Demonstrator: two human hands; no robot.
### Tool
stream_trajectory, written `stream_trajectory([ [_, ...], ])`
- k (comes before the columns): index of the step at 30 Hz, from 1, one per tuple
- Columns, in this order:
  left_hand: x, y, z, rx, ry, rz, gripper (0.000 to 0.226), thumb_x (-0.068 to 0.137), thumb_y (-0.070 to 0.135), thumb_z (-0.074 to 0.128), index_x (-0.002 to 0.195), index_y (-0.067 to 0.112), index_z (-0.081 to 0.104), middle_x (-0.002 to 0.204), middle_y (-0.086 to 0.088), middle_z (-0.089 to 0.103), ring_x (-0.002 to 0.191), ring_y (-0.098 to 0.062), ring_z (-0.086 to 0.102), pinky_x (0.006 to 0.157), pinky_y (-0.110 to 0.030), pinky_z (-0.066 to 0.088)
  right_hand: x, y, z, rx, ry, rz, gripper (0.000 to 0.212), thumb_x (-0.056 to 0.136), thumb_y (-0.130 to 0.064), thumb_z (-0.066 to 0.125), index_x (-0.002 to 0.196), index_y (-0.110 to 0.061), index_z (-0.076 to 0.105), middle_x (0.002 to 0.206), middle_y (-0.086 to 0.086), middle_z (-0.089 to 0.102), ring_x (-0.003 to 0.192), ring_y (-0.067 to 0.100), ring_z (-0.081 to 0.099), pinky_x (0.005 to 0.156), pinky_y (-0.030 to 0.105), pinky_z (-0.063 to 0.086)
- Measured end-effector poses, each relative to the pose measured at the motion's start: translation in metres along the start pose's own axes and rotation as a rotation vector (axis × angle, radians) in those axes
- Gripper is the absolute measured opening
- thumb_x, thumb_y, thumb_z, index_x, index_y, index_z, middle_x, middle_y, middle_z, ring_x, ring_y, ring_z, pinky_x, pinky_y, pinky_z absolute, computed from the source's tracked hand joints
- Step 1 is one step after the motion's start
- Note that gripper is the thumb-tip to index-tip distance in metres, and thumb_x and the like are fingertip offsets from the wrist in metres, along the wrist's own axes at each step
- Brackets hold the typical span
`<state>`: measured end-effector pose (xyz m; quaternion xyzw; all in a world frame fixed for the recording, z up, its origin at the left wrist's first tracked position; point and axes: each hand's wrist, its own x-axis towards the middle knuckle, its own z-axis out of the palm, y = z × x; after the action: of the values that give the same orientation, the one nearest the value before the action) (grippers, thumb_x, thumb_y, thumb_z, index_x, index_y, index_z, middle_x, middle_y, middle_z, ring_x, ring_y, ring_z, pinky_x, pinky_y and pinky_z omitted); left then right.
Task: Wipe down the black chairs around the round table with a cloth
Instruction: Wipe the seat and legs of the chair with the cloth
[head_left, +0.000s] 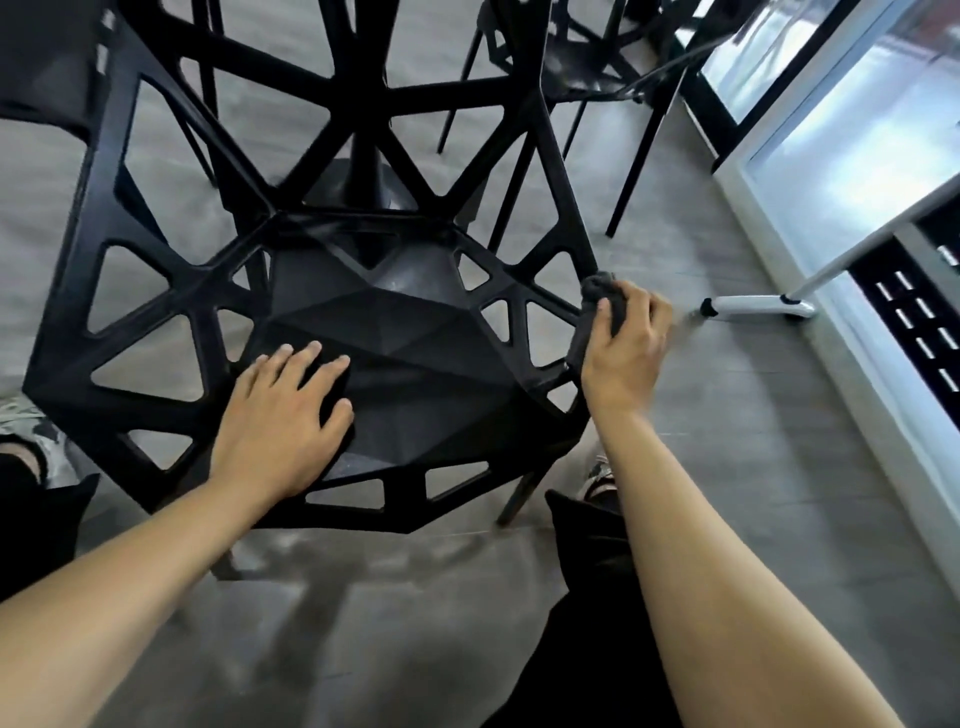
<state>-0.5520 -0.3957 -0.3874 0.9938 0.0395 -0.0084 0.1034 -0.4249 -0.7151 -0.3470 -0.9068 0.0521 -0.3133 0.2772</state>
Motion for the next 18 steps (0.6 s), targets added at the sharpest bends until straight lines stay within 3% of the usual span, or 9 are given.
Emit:
stream_trajectory([
  [4, -0.003, 0.000, 0.001, 0.014, 0.000, 0.011, 0.064, 0.094, 0.053, 0.024, 0.150, 0.029, 0.044, 0.158, -0.004, 0.040, 0.148, -0.027, 0.030, 0.123, -0.045, 0.020, 0.021, -0.002, 0.024, -0.012, -0.065, -0.004, 0.030, 0.101, -0.027, 0.054, 0.128, -0.016, 0.062, 0.128, 0.013, 0.051, 0.115, 0.035, 0.047, 0.097, 0.038, 0.040],
  [14, 0.001, 0.000, -0.001, 0.027, -0.032, -0.001, 0.062, 0.095, 0.052, 0.028, 0.150, 0.030, 0.045, 0.158, -0.002, 0.040, 0.149, -0.025, 0.030, 0.124, -0.044, 0.019, 0.199, -0.127, 0.112, -0.140, -0.243, -0.029, 0.030, 0.103, -0.031, 0.049, 0.125, -0.013, 0.059, 0.133, 0.012, 0.049, 0.120, 0.035, 0.048, 0.100, 0.044, 0.044],
  [18, 0.002, 0.000, 0.000, 0.027, -0.039, -0.004, 0.061, 0.094, 0.051, 0.029, 0.150, 0.030, 0.045, 0.158, -0.002, 0.040, 0.149, -0.025, 0.030, 0.123, -0.044, 0.019, 0.190, -0.116, 0.115, -0.039, -0.234, -0.088, 0.029, 0.100, -0.029, 0.050, 0.122, -0.014, 0.059, 0.129, 0.012, 0.050, 0.114, 0.033, 0.049, 0.099, 0.043, 0.045],
])
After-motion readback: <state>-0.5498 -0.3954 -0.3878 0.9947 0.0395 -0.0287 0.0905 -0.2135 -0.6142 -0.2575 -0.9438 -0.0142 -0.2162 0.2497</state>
